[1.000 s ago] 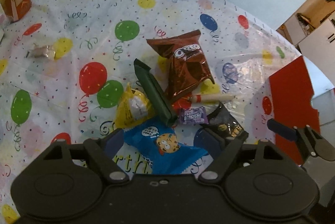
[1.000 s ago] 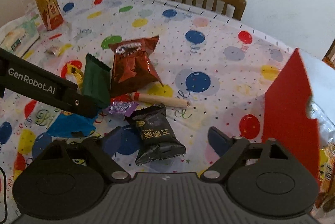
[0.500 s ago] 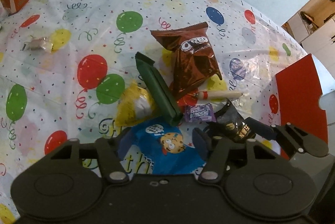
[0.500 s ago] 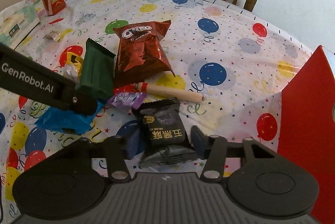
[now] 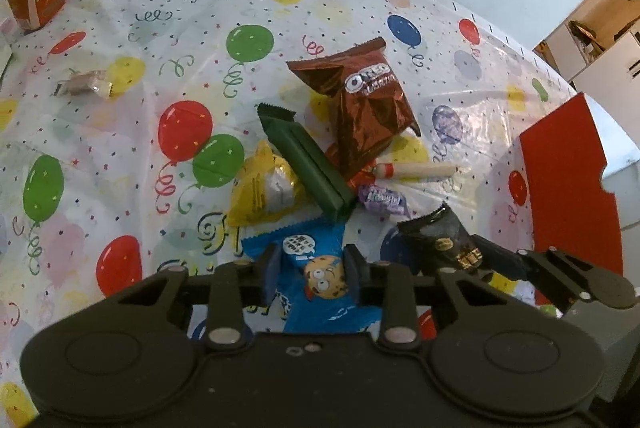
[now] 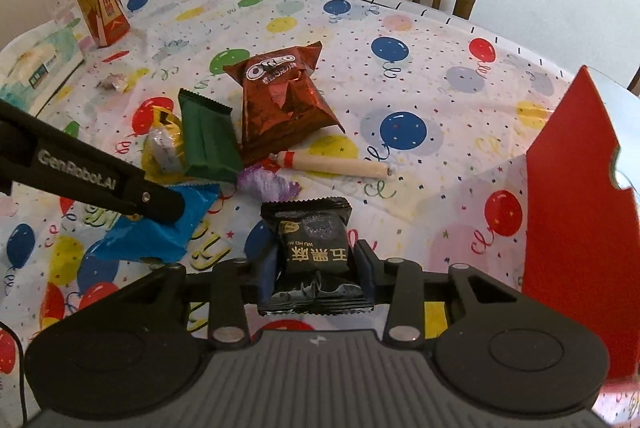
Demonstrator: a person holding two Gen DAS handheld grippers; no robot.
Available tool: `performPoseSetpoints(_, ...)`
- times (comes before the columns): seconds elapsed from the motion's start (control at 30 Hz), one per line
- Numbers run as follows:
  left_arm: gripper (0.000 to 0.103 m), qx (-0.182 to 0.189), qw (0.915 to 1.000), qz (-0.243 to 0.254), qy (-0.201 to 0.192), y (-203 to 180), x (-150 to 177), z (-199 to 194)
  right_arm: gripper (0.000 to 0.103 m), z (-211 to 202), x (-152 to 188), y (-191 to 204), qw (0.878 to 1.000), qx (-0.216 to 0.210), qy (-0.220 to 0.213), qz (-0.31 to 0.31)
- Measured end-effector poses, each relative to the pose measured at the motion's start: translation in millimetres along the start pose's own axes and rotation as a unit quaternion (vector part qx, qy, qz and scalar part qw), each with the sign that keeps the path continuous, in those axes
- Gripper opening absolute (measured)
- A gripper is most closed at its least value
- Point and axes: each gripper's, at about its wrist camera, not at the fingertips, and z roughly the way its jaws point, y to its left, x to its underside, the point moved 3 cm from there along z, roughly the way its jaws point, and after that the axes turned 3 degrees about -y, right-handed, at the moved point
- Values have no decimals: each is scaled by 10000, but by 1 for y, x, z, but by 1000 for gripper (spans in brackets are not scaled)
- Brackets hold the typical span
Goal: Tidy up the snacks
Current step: 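Grasp the blue cookie bag with the left gripper while the right grasps the black wrapped packet, then carry the blue bag and black packet over the cardboard box with both grippers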
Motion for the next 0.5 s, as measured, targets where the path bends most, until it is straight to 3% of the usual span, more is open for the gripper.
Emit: performPoseSetpoints(0.5, 27, 76, 9998, 87, -151, 3, 16, -20, 38, -46, 13, -10, 9988, -84, -273, 409)
